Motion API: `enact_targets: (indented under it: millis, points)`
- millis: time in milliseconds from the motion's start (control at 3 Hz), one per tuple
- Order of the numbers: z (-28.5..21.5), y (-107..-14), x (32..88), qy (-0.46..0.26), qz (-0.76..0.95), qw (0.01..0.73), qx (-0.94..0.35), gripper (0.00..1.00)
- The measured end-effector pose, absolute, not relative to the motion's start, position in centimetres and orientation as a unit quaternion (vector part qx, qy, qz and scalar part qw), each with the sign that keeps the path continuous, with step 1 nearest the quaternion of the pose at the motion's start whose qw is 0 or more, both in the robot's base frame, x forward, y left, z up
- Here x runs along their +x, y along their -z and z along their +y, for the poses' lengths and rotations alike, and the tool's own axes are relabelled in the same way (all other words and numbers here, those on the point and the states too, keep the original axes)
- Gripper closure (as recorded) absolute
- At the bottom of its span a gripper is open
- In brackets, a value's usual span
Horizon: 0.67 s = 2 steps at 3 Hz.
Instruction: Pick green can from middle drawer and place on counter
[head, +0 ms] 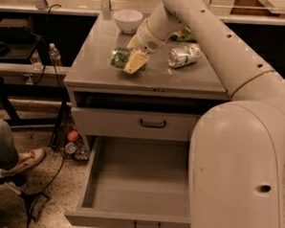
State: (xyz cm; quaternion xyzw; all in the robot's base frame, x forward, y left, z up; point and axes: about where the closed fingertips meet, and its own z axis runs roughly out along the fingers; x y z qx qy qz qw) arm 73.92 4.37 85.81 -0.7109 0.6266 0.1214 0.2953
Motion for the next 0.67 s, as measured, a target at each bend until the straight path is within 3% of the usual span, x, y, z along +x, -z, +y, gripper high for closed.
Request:
enact_targets:
  millis: [667]
  points:
    - [4.21,-85.41,74.66,-0.122,0.644,0.284,-0.700,0.08]
